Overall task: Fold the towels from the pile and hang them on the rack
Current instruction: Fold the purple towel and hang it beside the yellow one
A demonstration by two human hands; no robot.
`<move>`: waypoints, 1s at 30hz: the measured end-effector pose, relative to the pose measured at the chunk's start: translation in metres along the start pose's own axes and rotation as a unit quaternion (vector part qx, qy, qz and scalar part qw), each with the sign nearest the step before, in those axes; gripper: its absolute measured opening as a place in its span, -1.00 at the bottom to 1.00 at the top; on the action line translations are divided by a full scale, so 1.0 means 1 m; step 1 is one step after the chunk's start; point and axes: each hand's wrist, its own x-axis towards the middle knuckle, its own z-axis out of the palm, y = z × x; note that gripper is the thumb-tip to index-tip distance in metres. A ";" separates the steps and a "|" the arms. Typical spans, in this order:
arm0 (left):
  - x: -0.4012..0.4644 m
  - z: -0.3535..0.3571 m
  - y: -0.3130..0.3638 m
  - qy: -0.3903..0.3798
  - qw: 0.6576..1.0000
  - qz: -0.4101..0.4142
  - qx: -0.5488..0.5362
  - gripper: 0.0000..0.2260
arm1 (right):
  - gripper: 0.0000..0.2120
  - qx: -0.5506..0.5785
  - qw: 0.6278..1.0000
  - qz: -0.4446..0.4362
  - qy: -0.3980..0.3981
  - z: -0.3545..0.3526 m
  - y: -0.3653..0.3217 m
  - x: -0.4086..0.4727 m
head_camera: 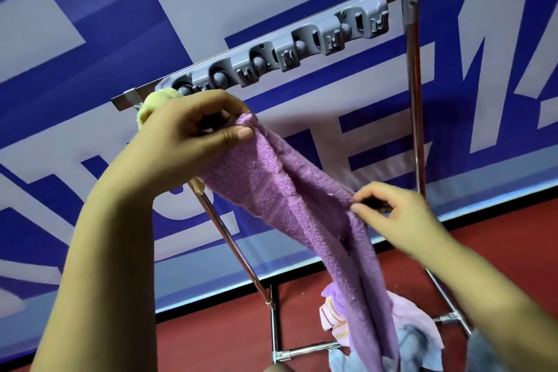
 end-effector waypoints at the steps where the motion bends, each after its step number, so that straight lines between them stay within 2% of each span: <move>1: 0.000 0.000 0.001 0.003 1.000 -0.004 -0.004 -0.87 | -0.78 -0.020 1.000 0.000 -0.017 -0.003 -0.001 0.002; 4: 0.002 0.000 0.002 0.008 1.000 -0.002 0.004 -0.89 | -0.87 -0.088 0.992 0.017 -0.091 -0.005 -0.005 0.006; 6: 0.002 -0.001 0.001 0.015 1.000 -0.003 0.009 -0.91 | -0.89 -0.085 0.994 0.022 -0.064 -0.009 -0.007 0.008; 8: 0.002 -0.004 -0.001 0.027 1.000 -0.011 0.012 -0.88 | -0.83 -0.063 0.997 0.012 -0.048 -0.011 -0.009 0.008; 12: 0.004 -0.004 0.000 0.036 0.999 -0.028 0.022 -0.80 | -0.69 -0.092 0.992 -0.014 -0.090 -0.003 -0.006 0.003; 15: 0.006 -0.001 0.001 0.036 0.999 -0.026 0.028 -0.85 | -0.69 -0.079 0.993 -0.033 -0.084 0.003 -0.001 0.001; 19: 0.008 0.000 0.005 0.042 0.998 -0.032 0.033 -0.87 | -0.56 -0.051 0.993 -0.021 -0.104 0.009 0.007 -0.003; 25: 0.012 0.003 0.006 0.048 0.998 -0.036 0.028 -0.90 | -0.68 -0.066 0.994 0.022 -0.084 0.007 0.003 0.000; 30: 0.014 0.002 0.006 0.050 0.997 -0.040 0.038 -0.90 | -0.71 -0.091 0.993 -0.007 -0.080 0.017 0.000 -0.004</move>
